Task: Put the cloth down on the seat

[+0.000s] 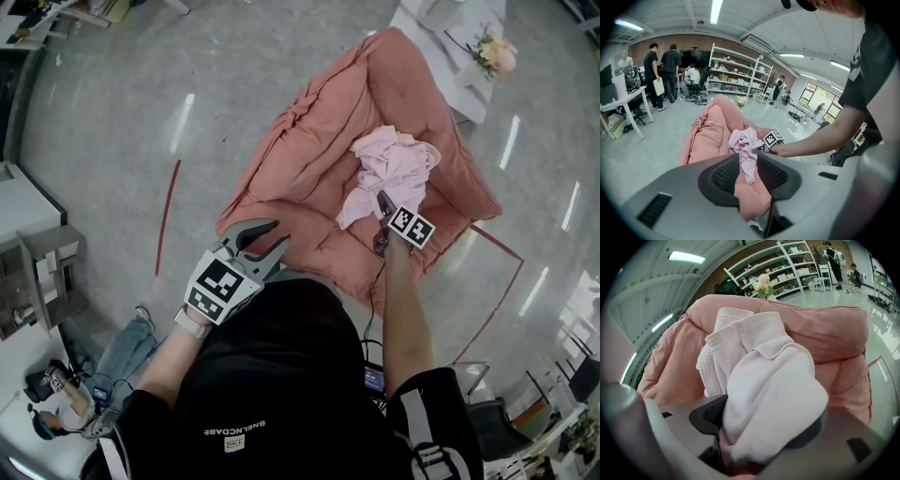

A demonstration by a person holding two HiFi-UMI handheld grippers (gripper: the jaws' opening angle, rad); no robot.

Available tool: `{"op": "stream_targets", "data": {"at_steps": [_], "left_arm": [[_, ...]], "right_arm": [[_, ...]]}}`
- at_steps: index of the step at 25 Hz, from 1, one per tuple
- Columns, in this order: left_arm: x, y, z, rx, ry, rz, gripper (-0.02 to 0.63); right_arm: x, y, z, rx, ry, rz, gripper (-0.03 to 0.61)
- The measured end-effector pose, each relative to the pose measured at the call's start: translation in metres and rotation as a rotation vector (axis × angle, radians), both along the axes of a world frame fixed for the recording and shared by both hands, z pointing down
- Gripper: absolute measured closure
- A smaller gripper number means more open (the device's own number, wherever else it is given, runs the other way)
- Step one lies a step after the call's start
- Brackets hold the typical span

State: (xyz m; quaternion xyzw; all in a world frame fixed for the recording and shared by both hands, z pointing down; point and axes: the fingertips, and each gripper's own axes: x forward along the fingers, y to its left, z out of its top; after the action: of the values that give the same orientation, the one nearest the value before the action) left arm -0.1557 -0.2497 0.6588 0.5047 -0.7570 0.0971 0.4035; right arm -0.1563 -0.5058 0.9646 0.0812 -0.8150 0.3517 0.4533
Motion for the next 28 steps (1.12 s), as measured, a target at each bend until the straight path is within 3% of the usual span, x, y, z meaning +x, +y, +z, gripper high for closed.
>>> {"op": "stream_targets", "data": {"at_steps": [13, 28], "left_arm": [[0.007, -0.022, -0.01, 0.027, -0.01, 0.069, 0.503], [-0.003, -0.045, -0.03, 0.13, -0.026, 0.192, 0.503]], "right_arm": [[0.041, -0.017, -0.027, 0.006, -0.019, 0.075, 0.253], [0.087, -0.02, -0.085, 0.056, -0.035, 0.187, 0.253]]}}
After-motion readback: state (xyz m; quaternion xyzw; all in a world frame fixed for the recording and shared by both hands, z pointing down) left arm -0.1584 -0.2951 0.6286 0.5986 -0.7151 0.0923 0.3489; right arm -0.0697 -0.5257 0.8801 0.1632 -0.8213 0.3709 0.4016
